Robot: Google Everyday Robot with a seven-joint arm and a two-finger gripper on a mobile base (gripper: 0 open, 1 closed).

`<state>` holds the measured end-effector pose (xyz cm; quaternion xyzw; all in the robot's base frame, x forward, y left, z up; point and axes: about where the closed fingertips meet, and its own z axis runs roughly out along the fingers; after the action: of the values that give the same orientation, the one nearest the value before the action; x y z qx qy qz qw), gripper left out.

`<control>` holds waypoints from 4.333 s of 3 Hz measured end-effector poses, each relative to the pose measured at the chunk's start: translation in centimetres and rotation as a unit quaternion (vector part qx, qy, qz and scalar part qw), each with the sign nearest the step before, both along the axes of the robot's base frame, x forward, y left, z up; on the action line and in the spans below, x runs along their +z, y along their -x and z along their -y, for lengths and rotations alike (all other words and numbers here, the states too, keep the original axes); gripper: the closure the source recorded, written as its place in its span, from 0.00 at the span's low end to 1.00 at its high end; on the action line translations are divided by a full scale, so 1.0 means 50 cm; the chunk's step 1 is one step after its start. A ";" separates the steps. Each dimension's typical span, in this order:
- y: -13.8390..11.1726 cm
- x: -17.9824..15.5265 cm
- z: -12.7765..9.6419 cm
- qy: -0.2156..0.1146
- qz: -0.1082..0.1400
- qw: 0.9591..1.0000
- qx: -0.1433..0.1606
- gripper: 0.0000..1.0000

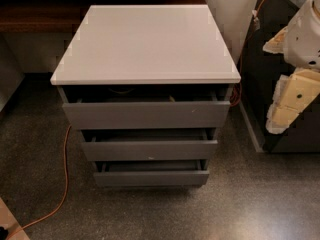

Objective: Pick apple from top drawer and place on counter

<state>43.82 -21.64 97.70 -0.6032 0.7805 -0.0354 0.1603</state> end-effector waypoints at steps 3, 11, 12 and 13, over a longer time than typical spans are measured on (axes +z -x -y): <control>-0.035 -0.038 -0.047 -0.074 0.002 0.997 -0.007 0.00; -0.276 -0.462 -0.330 -0.123 0.038 0.981 0.148 0.00; -0.328 -0.511 -0.335 -0.108 0.043 0.980 0.162 0.00; -0.382 -0.551 -0.341 -0.086 0.049 0.979 0.178 0.00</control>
Offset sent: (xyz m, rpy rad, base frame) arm 0.0148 0.0096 -0.0077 0.1300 0.0235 -0.0409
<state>62.91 -4.60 70.18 -0.7135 0.6523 0.0316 0.2538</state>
